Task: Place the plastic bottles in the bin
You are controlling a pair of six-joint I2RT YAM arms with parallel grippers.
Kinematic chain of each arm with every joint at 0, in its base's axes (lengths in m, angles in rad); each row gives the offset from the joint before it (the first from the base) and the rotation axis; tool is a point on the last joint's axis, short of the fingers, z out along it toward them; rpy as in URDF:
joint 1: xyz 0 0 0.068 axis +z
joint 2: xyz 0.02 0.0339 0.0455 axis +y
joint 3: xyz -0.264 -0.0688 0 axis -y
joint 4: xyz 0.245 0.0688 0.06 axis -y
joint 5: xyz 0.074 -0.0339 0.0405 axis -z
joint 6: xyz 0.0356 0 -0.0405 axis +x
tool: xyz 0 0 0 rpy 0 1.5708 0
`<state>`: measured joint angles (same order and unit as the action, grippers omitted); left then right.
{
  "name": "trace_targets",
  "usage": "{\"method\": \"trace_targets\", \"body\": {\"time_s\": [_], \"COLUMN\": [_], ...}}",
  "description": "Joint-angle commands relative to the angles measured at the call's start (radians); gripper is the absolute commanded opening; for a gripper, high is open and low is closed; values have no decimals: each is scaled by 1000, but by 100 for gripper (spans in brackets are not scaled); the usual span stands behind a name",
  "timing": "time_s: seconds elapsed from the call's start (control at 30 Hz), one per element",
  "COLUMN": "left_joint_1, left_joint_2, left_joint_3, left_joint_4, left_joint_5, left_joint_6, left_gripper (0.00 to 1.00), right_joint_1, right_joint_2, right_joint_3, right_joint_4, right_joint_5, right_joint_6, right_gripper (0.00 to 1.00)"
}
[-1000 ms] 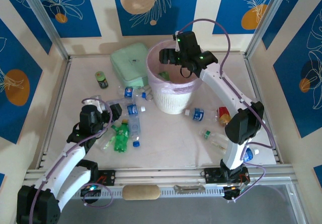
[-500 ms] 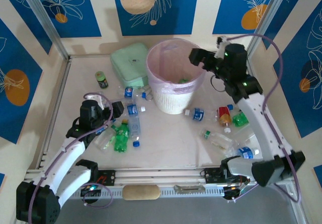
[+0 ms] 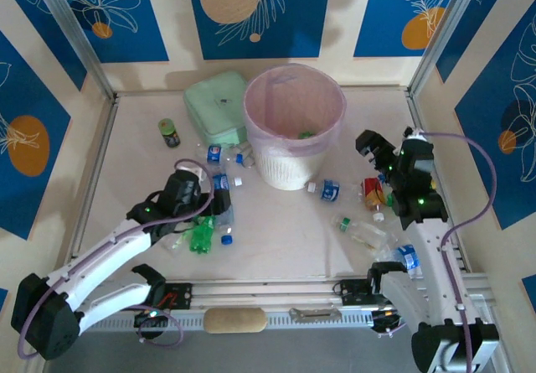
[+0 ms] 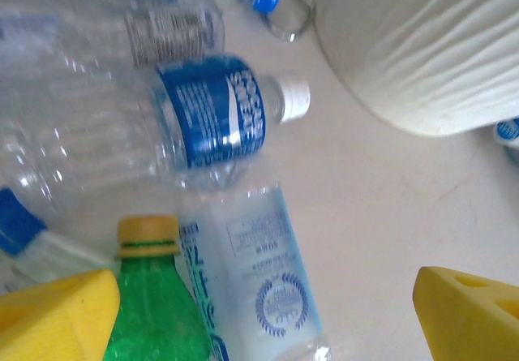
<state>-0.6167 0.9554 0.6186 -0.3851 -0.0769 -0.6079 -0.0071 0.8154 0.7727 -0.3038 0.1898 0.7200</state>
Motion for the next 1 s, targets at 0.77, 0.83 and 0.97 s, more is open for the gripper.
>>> {"method": "trace_targets", "body": {"time_s": [0.77, 0.83, 0.97], "left_joint_1": [-270, -269, -269], "left_joint_2": [365, 378, 410], "left_joint_3": [118, 132, 156], "left_joint_4": [-15, -15, -8], "left_joint_5": [-187, -187, -193], "left_joint_6": [-212, -196, -176], "left_gripper": [94, 93, 92], "right_joint_1": [-96, -96, -97], "right_joint_2": [86, 103, 132], "right_joint_3": [-80, -69, -52], "right_joint_4": [120, 123, 124], "right_joint_5": [-105, -115, -129], "right_joint_6": [100, 98, 105], "right_gripper": [99, 99, 99]}}
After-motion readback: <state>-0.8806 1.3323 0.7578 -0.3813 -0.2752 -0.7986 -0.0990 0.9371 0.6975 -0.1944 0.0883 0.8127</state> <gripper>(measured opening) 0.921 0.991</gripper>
